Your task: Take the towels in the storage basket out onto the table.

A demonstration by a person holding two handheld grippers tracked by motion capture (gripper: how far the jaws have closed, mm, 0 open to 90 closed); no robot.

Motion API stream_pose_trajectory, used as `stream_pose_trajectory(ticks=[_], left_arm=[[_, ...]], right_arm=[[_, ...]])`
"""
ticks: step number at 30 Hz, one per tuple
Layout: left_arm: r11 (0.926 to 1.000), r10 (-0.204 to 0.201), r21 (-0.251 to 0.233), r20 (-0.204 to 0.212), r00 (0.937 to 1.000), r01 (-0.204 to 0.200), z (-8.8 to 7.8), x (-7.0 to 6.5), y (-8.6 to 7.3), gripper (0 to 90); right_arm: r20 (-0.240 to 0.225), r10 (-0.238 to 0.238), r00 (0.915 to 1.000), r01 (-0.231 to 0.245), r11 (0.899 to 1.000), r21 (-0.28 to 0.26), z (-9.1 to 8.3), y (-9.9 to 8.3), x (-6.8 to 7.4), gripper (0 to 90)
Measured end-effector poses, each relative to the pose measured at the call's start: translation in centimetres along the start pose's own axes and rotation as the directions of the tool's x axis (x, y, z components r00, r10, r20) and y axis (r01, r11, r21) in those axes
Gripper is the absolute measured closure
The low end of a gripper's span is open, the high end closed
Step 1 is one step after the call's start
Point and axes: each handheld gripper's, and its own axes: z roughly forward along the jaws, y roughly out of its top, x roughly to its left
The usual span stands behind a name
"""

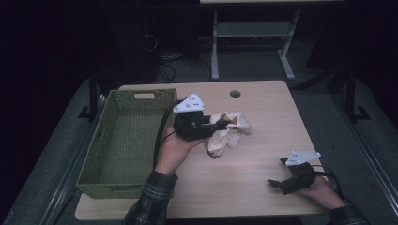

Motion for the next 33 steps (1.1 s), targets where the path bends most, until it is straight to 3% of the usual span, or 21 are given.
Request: stream_pose_trajectory(ticks=[8,17,21,26,33], left_arm=[[0.9999,-0.004,0.01,0.026,0.9997,0.004,2.8,-0.7,-1.2,77.0],[0.996,-0.009,0.089,0.045,0.999,0.005,6.6,-1.2,-3.6,77.0],[0.991,-0.028,0.132,0.062,0.9977,0.02,8.4,-1.3,-5.1,77.0],[0.98,-0.016,0.199,0.069,0.9975,0.002,10.4,-1.4,-7.1,76.9],[0.9678,-0.024,0.252,0.072,0.9971,0.005,12.2,-1.3,-9.1,76.6]], right_arm=[[0.001,0.0,1.0,0.0,1.0,-0.002,0.0,0.0,0.0,1.5],[0.001,-0.003,1.0,0.003,1.0,-0.003,0.0,0.0,0.0,1.4],[0.0,-0.004,1.0,0.004,1.0,-0.003,0.0,0.0,0.0,1.4],[-0.004,-0.011,0.9999,0.011,1.0,-0.003,0.0,0.0,0.0,1.4],[-0.01,-0.018,0.9998,0.018,1.0,-0.003,0.0,0.0,0.0,1.4]])
